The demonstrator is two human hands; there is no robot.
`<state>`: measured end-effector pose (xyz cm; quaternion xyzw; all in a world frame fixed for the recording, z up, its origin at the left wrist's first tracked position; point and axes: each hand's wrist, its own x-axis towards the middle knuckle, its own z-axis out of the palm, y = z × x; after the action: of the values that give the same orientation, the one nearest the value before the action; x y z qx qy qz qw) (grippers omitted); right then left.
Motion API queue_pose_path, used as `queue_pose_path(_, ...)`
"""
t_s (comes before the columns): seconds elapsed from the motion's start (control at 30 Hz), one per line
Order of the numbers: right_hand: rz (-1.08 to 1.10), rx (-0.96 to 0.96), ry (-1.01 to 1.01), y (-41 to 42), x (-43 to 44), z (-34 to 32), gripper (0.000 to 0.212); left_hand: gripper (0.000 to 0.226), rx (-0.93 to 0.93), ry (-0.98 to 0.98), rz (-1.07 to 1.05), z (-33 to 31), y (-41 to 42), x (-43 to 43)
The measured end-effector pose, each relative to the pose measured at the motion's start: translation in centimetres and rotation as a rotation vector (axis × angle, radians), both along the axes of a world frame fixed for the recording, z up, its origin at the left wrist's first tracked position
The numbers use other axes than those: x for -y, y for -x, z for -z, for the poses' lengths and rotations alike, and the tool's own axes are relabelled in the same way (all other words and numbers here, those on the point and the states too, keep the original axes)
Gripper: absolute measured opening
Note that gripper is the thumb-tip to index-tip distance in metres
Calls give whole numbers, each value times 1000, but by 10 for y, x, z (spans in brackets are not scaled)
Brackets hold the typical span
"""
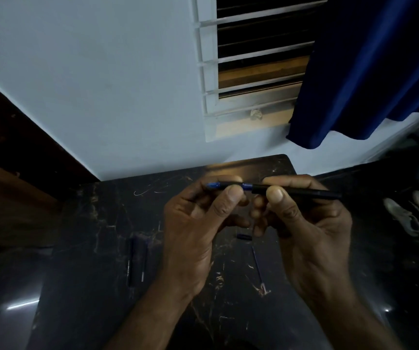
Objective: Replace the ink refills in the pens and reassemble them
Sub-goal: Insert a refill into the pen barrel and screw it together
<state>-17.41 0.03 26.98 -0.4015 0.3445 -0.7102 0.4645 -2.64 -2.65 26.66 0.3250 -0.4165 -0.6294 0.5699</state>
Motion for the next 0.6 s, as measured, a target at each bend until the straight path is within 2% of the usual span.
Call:
queue_pose_path(0.1, -11, 28, -30, -2, 1, -2, 12, 18, 19, 64, 5, -4, -5, 1)
queue_pose_path(0.27, -71, 33, -20, -5, -3, -3, 11, 15, 197, 196, -35, -2, -15, 0)
queue_pose_path(0.47, -118, 7, -93, -4, -3, -5, 9, 18, 161, 257, -3, -1, -22, -7)
queue_pose_path(0.6, -55, -67, -132, -11, -1, -1, 27, 17, 146, 280, -10, 4, -23, -8)
